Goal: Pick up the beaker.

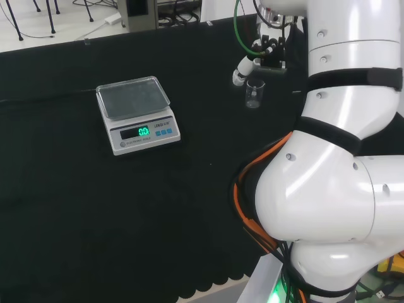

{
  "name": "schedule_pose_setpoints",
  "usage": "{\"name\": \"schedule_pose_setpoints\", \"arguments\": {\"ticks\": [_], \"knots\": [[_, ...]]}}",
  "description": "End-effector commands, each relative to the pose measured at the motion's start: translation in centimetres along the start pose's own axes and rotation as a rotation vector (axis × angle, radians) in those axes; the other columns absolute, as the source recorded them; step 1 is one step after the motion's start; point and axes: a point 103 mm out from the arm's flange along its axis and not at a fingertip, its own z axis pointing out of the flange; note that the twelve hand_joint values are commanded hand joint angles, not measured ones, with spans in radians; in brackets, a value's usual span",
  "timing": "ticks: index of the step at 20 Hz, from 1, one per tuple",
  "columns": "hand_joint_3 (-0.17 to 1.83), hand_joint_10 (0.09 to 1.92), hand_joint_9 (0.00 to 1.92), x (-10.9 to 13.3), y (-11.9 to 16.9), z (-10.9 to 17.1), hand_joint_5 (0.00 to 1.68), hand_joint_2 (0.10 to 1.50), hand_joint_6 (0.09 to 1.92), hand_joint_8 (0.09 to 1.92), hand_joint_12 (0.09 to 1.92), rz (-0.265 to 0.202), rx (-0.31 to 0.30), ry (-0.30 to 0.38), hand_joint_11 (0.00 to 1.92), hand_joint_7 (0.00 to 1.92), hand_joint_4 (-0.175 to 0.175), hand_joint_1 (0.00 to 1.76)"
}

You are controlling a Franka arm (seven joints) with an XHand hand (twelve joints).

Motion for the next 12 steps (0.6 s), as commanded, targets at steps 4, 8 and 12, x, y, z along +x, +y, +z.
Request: {"name": "schedule_pose_setpoints", "arguments": {"ticks": [4,8,12], "knots": [[0.47,0.56,0.0,-1.4,2.7,1.9,0.0,0.6,0.09,0.09,1.45,0.035,0.115,-0.046,0.0,0.0,0.044,0.78],[0.46,0.53,0.0,-1.7,3.2,2.0,0.0,0.59,0.09,0.09,1.49,0.044,0.126,-0.059,0.0,0.0,0.053,0.79],[0.5,0.7,0.02,-1.8,3.3,2.1,0.15,0.6,0.09,0.09,1.5,0.045,0.099,-0.055,0.09,0.05,0.026,0.86]]}}
